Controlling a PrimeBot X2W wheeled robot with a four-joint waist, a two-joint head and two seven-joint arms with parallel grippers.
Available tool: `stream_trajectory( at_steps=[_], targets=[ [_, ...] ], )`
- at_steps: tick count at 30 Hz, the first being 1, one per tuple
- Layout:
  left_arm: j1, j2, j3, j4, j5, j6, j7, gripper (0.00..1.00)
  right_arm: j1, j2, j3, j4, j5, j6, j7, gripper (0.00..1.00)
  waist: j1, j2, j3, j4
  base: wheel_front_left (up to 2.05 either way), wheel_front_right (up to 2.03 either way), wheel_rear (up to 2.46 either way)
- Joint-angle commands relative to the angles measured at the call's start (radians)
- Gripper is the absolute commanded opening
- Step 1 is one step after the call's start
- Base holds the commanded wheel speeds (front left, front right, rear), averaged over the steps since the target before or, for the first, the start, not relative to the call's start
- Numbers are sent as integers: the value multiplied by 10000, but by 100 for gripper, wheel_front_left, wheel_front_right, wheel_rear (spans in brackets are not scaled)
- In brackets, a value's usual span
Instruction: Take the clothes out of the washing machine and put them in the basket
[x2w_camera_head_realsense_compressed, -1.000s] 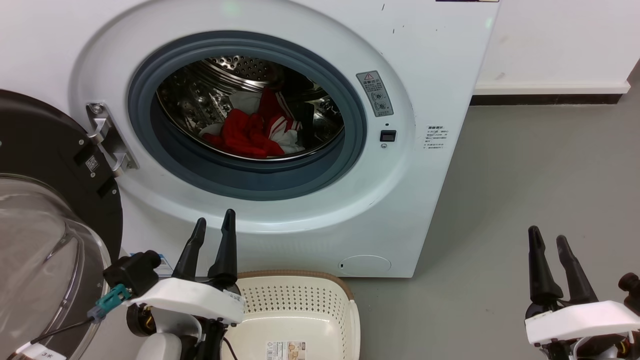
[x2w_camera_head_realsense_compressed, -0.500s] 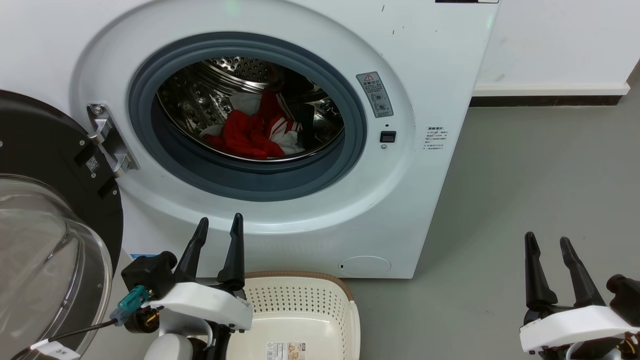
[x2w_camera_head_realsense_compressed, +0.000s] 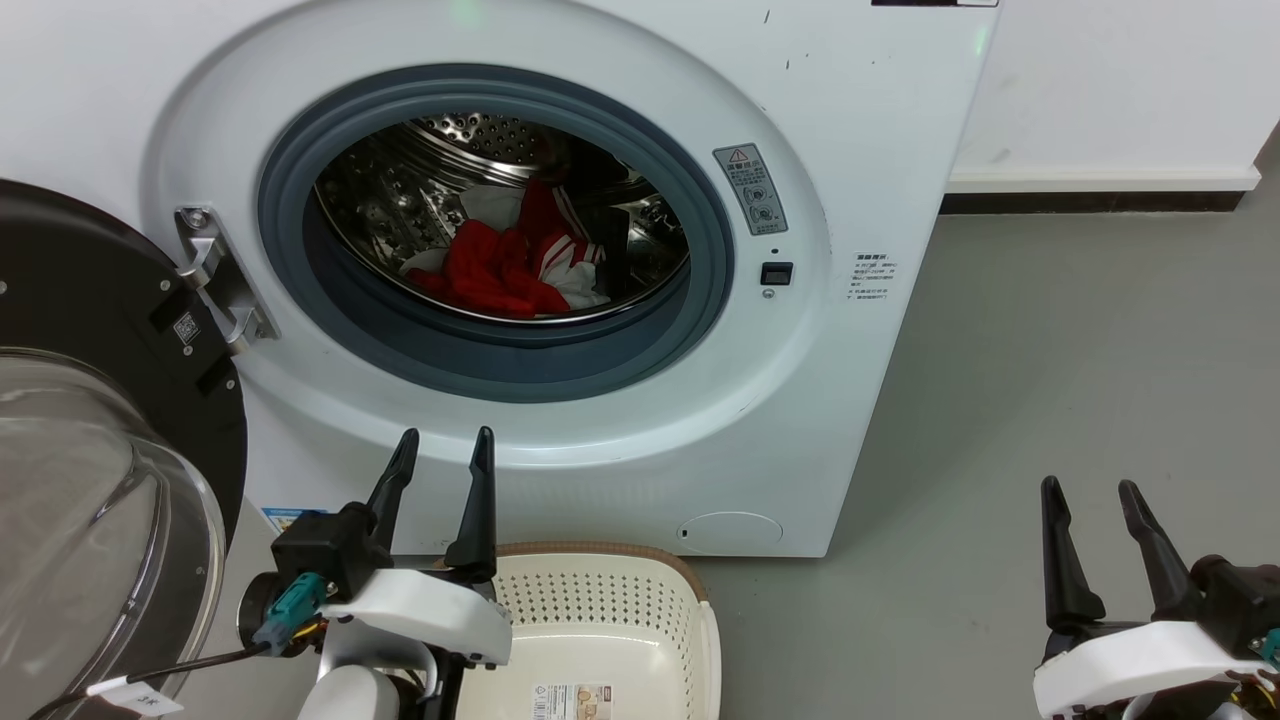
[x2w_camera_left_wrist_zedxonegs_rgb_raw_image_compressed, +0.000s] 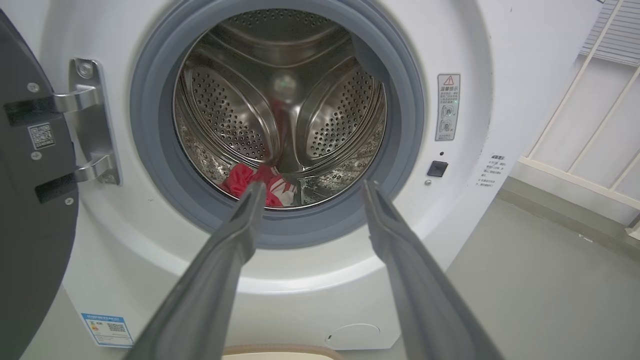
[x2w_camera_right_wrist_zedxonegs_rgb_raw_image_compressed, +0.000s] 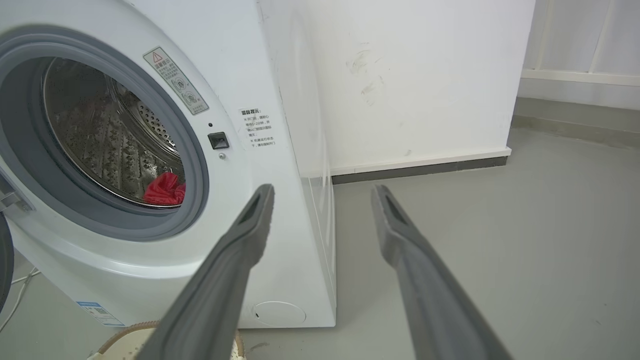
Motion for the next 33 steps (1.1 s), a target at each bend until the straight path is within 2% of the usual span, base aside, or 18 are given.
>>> stream_trajectory(
  at_steps=[1,19,33],
  targets=[
    [-179,37,-49,-17,268,36,-100,100,-13,10,-27,-35,-268,-3,-81,100,0,0,0,3,0,0,0],
    [-189,32,-129,216,1545,168,-440,100,117,14,-90,28,-1595,-3,-289,100,0,0,14,46,0,0,0],
    [-32,12,-102,235,2251,312,-681,100,139,18,-59,149,-2193,-3,-500,100,0,0,59,53,0,0,0]
  ],
)
